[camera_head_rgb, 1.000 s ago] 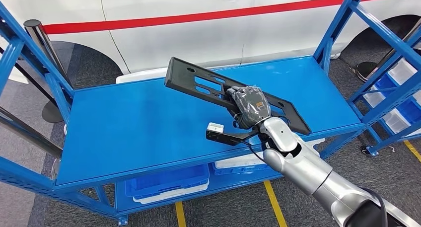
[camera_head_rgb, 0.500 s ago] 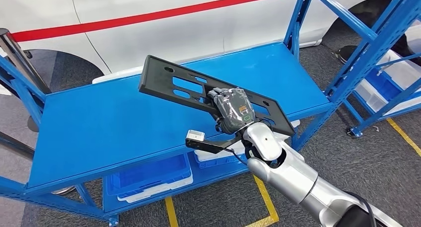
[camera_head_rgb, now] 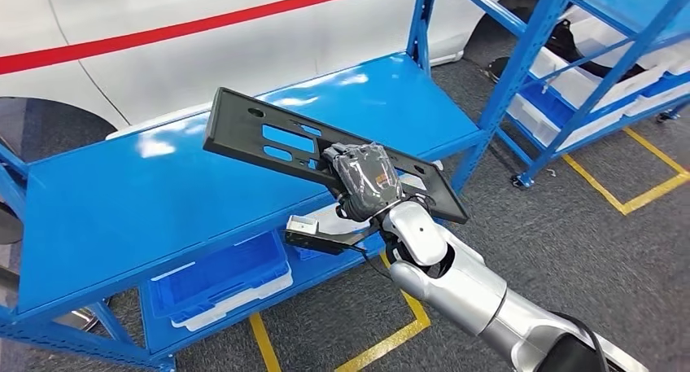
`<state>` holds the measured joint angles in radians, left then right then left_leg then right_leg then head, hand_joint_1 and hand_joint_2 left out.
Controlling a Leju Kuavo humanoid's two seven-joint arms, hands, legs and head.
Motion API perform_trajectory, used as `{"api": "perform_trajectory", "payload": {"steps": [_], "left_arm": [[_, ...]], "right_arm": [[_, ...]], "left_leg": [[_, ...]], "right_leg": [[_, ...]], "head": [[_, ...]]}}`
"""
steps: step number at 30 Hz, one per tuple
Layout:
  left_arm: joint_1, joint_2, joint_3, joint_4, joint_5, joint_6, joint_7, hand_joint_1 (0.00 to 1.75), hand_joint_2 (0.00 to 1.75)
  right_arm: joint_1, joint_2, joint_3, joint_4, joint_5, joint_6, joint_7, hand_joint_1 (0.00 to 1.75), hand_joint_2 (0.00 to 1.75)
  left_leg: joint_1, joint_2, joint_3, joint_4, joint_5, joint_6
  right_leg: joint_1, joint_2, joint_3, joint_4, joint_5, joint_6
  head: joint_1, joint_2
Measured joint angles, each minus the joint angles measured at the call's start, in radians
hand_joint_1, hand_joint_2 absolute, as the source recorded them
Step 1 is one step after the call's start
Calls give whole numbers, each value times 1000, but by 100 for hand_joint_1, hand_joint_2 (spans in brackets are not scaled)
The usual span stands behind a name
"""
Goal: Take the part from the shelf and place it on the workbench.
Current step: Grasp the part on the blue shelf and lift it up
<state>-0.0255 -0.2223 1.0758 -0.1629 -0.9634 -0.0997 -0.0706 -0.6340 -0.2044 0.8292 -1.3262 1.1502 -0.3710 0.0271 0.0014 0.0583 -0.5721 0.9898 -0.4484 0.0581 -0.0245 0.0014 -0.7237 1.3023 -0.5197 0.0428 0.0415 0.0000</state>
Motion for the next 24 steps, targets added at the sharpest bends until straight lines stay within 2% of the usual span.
{"api": "perform_trajectory", "payload": {"steps": [1, 2, 3, 4, 5, 7, 8, 9, 10, 11, 12, 13, 14, 15, 16, 17, 19, 20, 21, 22, 23, 24], "left_arm": [[-2, 3, 0, 0, -3, -7, 4, 0, 175], [-4, 5, -1, 0, -5, -10, 6, 0, 175], [-6, 7, -1, 0, -6, -12, 7, 0, 175], [-7, 8, -1, 0, -6, -13, 7, 0, 175], [-7, 10, -1, 0, -6, -13, 8, 0, 175], [-7, 10, -1, 1, -6, -14, 8, 0, 175], [-8, 11, -1, 1, -6, -14, 8, 0, 175], [-7, 12, -1, 1, -6, -14, 8, 0, 175], [-6, 13, -1, 2, -6, -14, 8, 0, 175], [-4, 14, -1, 2, -6, -14, 8, 0, 175], [-3, 15, -1, 2, -6, -14, 8, 0, 175], [-2, 16, -1, 2, -6, -14, 8, 0, 175], [-2, 16, -1, 3, -6, -14, 8, 0, 175], [-3, 17, -2, 3, -6, -14, 8, 0, 175], [-3, 18, -1, 3, -6, -14, 8, 0, 175], [-4, 19, -1, 3, -6, -14, 8, 0, 175], [-4, 23, -1, 3, -6, -14, 8, 0, 175], [-5, 24, -2, 3, -7, -14, 8, 0, 175], [-6, 25, -2, 3, -8, -15, 8, 0, 175], [-7, 24, -3, 3, -10, -16, 10, 0, 175], [-10, 24, -5, 4, -14, -17, 13, 0, 175], [-13, 23, -8, 4, -18, -17, 16, 0, 175]], "right_arm": [[0, -4, 0, 1, -4, -5, -4, 175, 175], [-1, -7, -1, 2, -7, -9, -6, 175, 175], [-2, -10, -2, 2, -8, -12, -8, 175, 175], [-3, -11, -2, 2, -9, -13, -8, 175, 175], [-3, -12, -3, 2, -9, -14, -8, 175, 175], [-3, -15, -3, 3, -9, -16, -9, 175, 175], [-3, -17, -3, 4, -9, -16, -9, 175, 175], [-3, -18, -3, 5, -9, -16, -9, 175, 175], [-4, -18, -3, 5, -9, -17, -9, 175, 175], [-4, -18, -3, 5, -9, -17, -9, 175, 175], [-5, -18, -3, 6, -9, -17, -9, 175, 175], [-4, -18, -3, 7, -9, -17, -9, 175, 175], [-4, -18, -3, 8, -9, -17, -9, 175, 175], [-3, -18, -3, 9, -9, -17, -9, 175, 175], [-3, -18, -3, 10, -9, -17, -9, 175, 175], [-3, -18, -3, 10, -9, -17, -9, 175, 175], [-3, -18, -3, 10, -9, -18, -9, 175, 175], [-3, -18, -3, 10, -9, -18, -9, 175, 175], [-3, -20, -3, 10, -11, -19, -9, 175, 175], [-2, -26, -3, 8, -14, -20, -9, 175, 175], [0, -36, -5, 4, -20, -22, -8, 175, 175], [4, -53, -8, -3, -29, -24, -10, 175, 175]], "left_leg": [[1, 12, -14, 10, 3, -4], [1, 23, -26, 21, 4, -8], [1, 33, -36, 32, 6, -13], [0, 42, -42, 39, 9, -19], [-1, 51, -45, 42, 13, -27], [1, 70, -49, 41, 23, -42], [4, 62, -55, 47, 15, -49], [7, 42, -64, 66, -12, -55], [10, 13, -77, 104, -53, -59], [11, -19, -93, 160, -105, -61], [12, -40, -109, 226, -150, -61], [11, -49, -119, 283, -177, -60], [10, -53, -116, 315, -181, -58], [10, -55, -97, 314, -164, -53], [9, -61, -61, 277, -136, -47], [7, -78, -12, 214, -110, -39], [5, -116, 82, 74, -101, -27], [3, -128, 107, 31, -107, -24], [2, -127, 116, 8, -110, -24], [1, -118, 113, 2, -103, -24], [2, -106, 108, -4, -90, -20], [4, -93, 101, -10, -76, -13]], "right_leg": [[-5, -9, 39, -35, 27, 5], [-8, -28, 88, -96, 35, 9], [-4, -47, 136, -164, 29, 7], [1, -61, 168, -218, 16, 0], [8, -68, 182, -249, 2, -10], [15, -54, 174, -265, 12, -35], [15, -44, 166, -268, 22, -48], [14, -36, 155, -272, 35, -60], [12, -27, 143, -275, 48, -71], [13, -18, 130, -274, 60, -78], [15, -7, 115, -274, 72, -82], [18, 5, 100, -273, 83, -83], [21, 18, 85, -272, 95, -83], [23, 30, 70, -270, 107, -83], [24, 43, 56, -268, 118, -81], [25, 56, 43, -266, 129, -80], [27, 78, 24, -264, 151, -72], [26, 88, 19, -267, 163, -67], [25, 99, 15, -271, 177, -59], [24, 109, 13, -280, 190, -51], [23, 107, 9, -282, 192, -45], [23, 91, 2, -272, 172, -40]], "head": [[0, 0], [0, 0], [0, 0], [0, 0], [-1, 0], [-1, 0], [-1, 0], [-1, 0], [-1, 0], [-1, 0], [-1, 0], [-1, 0], [-1, 0], [-1, 0], [-1, 0], [-1, 0], [-1, 0], [-1, 0], [-1, 0], [-1, 0], [-1, 0], [-1, 0]]}}
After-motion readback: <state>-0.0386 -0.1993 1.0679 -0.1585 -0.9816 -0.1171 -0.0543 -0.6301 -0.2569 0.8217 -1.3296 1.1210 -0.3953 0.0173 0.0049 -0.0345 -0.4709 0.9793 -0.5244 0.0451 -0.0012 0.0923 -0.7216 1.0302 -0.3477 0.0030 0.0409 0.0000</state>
